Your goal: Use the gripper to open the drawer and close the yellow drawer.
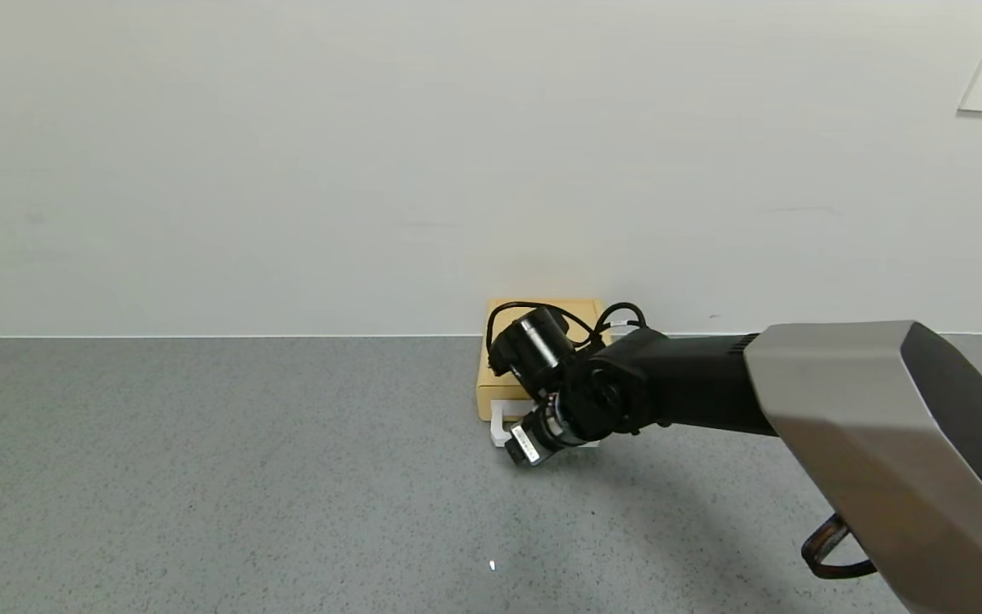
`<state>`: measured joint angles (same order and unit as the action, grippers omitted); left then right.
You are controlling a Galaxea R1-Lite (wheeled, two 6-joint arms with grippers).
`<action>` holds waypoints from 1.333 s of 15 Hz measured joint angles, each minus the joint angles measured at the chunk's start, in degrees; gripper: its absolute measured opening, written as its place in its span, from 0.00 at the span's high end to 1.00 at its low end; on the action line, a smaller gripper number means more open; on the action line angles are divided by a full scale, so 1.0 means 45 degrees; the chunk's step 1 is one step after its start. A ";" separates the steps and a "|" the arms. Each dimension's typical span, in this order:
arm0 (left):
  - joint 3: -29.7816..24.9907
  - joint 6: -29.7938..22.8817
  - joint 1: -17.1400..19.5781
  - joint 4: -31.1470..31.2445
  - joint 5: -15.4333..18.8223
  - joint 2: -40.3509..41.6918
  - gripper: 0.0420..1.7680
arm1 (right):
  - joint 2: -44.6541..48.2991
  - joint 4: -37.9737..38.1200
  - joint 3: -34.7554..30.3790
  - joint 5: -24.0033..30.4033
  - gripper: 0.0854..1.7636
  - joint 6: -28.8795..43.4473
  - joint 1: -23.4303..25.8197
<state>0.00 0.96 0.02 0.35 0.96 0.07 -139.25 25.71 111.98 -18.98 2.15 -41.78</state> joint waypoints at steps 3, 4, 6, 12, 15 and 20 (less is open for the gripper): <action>0.0000 -0.0005 0.0000 -0.0005 0.0000 0.0000 0.03 | 0.0626 0.0000 -0.0331 -0.0024 0.03 -0.0306 -0.0092; 0.0000 -0.0005 0.0000 0.0000 0.0000 0.0000 0.03 | 0.0926 0.0000 -0.0463 -0.0003 0.03 -0.0393 -0.0116; 0.0000 -0.0008 -0.0005 0.0000 0.0000 0.0000 0.03 | 0.1696 0.0033 -0.0788 0.0016 0.03 -0.0542 -0.0149; 0.0000 -0.0005 0.0000 -0.0005 0.0000 0.0000 0.03 | 0.5526 -0.0011 -0.2939 0.0796 0.03 -0.0734 0.0379; 0.0000 -0.0005 0.0000 0.0000 0.0000 0.0000 0.03 | 0.7983 -0.0141 -0.4697 0.1336 0.03 -0.0740 0.1100; 0.0000 0.0000 -0.0005 -0.0005 0.0000 0.0000 0.03 | 1.2697 -0.0282 -0.7710 0.2858 0.03 -0.0726 0.3240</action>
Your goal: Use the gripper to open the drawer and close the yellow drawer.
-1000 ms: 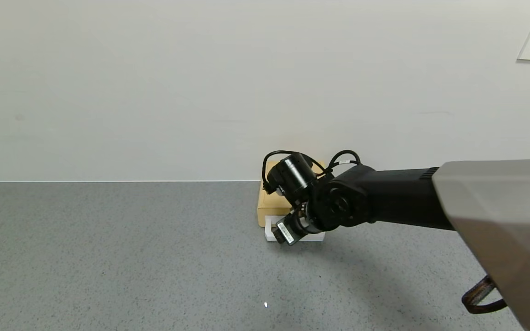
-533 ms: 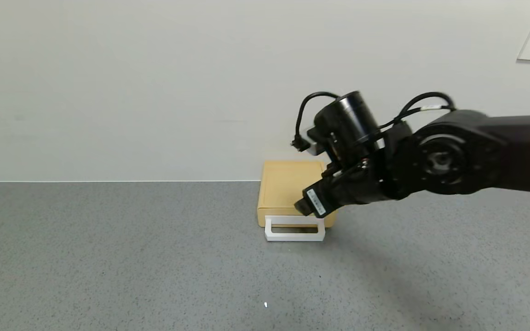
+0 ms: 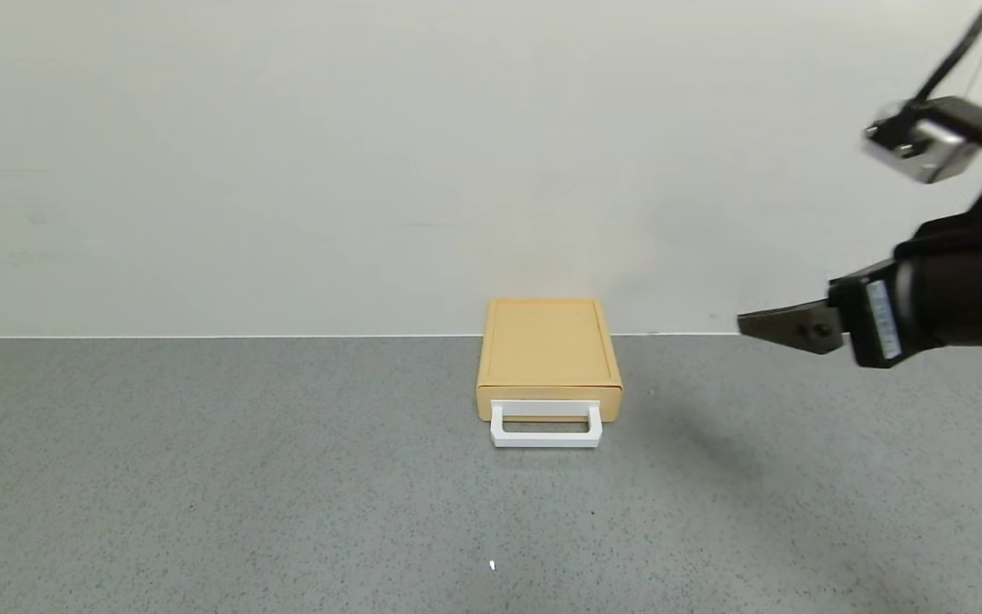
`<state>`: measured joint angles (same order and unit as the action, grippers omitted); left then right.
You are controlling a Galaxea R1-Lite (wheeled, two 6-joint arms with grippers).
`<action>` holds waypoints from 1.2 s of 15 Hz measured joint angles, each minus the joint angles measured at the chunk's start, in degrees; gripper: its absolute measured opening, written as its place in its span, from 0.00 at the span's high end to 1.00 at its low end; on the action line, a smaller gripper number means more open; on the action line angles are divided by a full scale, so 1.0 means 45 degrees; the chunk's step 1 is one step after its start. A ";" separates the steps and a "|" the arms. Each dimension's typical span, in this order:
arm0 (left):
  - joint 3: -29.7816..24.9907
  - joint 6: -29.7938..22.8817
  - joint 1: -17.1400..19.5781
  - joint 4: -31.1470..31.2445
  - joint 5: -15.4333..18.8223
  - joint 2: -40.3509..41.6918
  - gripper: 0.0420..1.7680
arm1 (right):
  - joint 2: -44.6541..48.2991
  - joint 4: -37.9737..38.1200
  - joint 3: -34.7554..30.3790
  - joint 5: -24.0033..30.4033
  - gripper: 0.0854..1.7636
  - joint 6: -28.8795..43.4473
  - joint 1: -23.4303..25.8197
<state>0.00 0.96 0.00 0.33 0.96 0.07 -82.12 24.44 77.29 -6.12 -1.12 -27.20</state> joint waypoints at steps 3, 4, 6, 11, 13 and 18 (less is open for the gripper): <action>0.0000 0.0000 0.0000 0.0000 0.0000 0.0000 0.03 | 0.2752 -0.0060 -0.1417 0.0859 0.03 0.0024 0.1355; 0.0000 -0.0005 0.0000 0.0000 0.0000 0.0000 0.03 | 0.3825 -0.0060 -0.1961 0.1000 0.03 0.0043 0.1728; 0.0000 -0.0005 0.0000 0.0005 0.0000 0.0000 0.03 | 0.5697 -0.0043 -0.2904 0.1092 0.03 0.0062 0.2259; 0.0000 0.0000 0.0011 0.0000 0.0000 0.0000 0.03 | 1.0126 0.0073 -0.5283 0.1140 0.03 0.0043 0.3877; 0.0000 -0.0005 0.0000 0.0005 0.0000 0.0000 0.03 | 1.1432 0.0081 -0.6003 0.1024 0.03 0.0062 0.4497; 0.0000 -0.0008 0.0000 0.0005 0.0000 0.0000 0.03 | 1.4022 0.0079 -0.7791 0.0775 0.03 0.0041 0.5090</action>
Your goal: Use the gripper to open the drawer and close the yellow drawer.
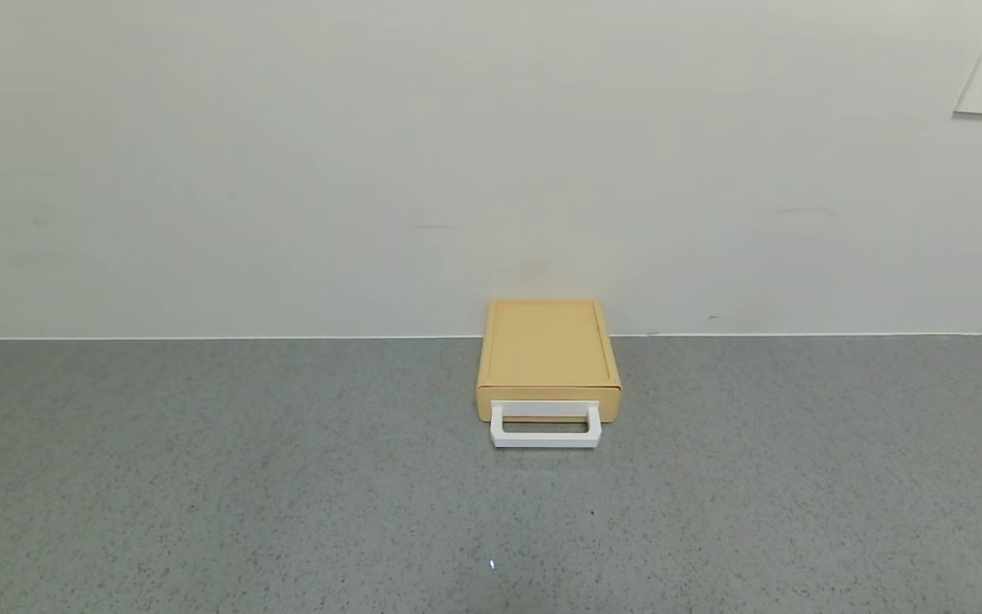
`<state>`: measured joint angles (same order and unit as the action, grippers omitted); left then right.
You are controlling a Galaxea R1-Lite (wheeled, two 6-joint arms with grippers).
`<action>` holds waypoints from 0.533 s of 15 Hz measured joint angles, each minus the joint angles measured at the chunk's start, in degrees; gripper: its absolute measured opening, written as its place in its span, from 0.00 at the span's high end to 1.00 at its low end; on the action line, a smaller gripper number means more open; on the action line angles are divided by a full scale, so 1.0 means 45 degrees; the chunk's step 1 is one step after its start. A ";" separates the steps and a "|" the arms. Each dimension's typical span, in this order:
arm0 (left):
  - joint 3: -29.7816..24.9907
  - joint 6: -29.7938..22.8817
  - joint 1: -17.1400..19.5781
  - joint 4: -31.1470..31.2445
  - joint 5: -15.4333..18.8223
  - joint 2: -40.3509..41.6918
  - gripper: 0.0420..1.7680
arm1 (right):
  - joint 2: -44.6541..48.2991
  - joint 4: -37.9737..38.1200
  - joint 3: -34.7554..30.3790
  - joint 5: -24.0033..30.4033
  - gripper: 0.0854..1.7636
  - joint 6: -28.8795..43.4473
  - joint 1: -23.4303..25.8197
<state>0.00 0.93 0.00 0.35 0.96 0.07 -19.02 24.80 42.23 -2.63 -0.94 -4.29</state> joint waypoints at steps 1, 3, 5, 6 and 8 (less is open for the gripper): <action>0.0000 0.0003 0.0000 -0.0005 -0.0005 0.0000 0.03 | 0.0466 -0.0070 -0.0461 -0.0046 0.03 -0.0016 0.0225; 0.0000 0.0000 0.0000 -0.0005 0.0000 0.0000 0.03 | 0.1249 -0.0152 -0.1287 -0.0051 0.03 -0.0016 0.0531; 0.0000 0.0003 0.0000 -0.0005 0.0000 0.0000 0.03 | 0.1961 -0.0561 -0.2286 0.0000 0.03 -0.0089 0.0696; 0.0000 0.0003 0.0005 -0.0005 0.0000 0.0000 0.03 | 0.2322 -0.1176 -0.3053 0.0035 0.03 -0.0282 0.0745; 0.0000 0.0003 0.0005 -0.0005 0.0000 0.0000 0.03 | 0.2942 -0.2999 -0.4933 0.0065 0.03 -0.0916 0.0802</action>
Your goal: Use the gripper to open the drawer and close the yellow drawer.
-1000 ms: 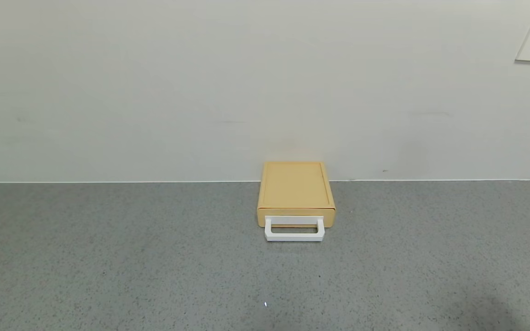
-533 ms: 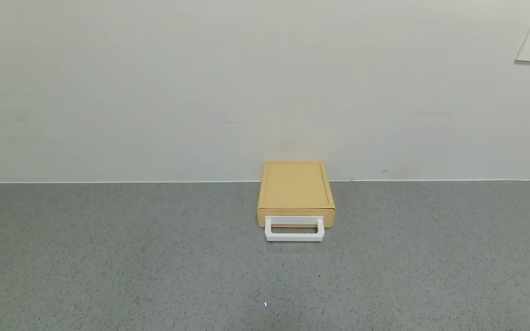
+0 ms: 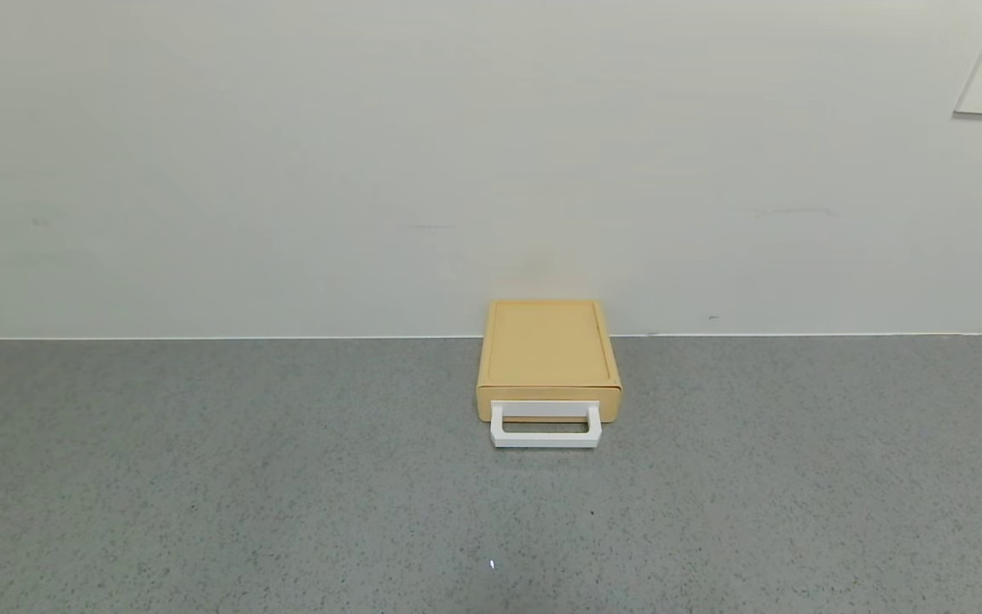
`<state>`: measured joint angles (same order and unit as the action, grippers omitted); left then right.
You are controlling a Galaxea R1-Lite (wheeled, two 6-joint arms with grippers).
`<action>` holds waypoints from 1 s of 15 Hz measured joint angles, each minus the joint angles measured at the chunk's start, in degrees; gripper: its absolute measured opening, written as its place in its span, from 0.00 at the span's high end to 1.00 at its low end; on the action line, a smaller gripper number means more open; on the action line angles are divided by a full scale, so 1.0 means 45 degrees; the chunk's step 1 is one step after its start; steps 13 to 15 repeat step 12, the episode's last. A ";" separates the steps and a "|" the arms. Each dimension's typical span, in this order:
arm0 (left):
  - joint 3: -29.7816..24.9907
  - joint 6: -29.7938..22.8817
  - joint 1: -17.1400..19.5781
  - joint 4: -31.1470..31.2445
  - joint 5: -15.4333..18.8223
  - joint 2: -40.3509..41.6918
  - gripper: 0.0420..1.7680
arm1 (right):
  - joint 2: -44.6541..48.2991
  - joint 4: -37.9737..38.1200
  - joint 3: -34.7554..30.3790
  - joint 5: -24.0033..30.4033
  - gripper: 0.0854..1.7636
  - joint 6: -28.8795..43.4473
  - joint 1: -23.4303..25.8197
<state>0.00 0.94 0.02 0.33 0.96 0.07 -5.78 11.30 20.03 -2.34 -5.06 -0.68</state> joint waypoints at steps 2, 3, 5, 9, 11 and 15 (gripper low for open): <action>0.0000 0.0005 -0.0005 0.0005 0.0000 0.0000 0.03 | 0.0488 -0.1550 -0.1850 0.0057 0.03 -0.0431 0.0038; 0.0000 0.0000 -0.0005 0.0000 0.0000 0.0000 0.03 | 0.0721 -0.2005 -0.2628 0.0179 0.03 -0.0547 0.0043; 0.0000 0.0000 -0.0005 0.0000 -0.0005 0.0000 0.03 | 0.1065 -0.2584 -0.3785 0.0637 0.03 -0.0368 0.0054; 0.0000 -0.0003 -0.0005 0.0000 0.0000 0.0000 0.03 | 0.1279 -0.2487 -0.4397 0.0870 0.03 0.0905 0.0062; 0.0000 -0.0003 -0.0005 0.0005 -0.0005 0.0000 0.03 | 0.1284 -0.2536 -0.4435 0.0653 0.03 0.1238 0.0060; 0.0000 -0.0003 0.0000 0.0000 0.0000 0.0000 0.03 | 0.1284 -0.2546 -0.4440 0.0623 0.03 0.1265 0.0060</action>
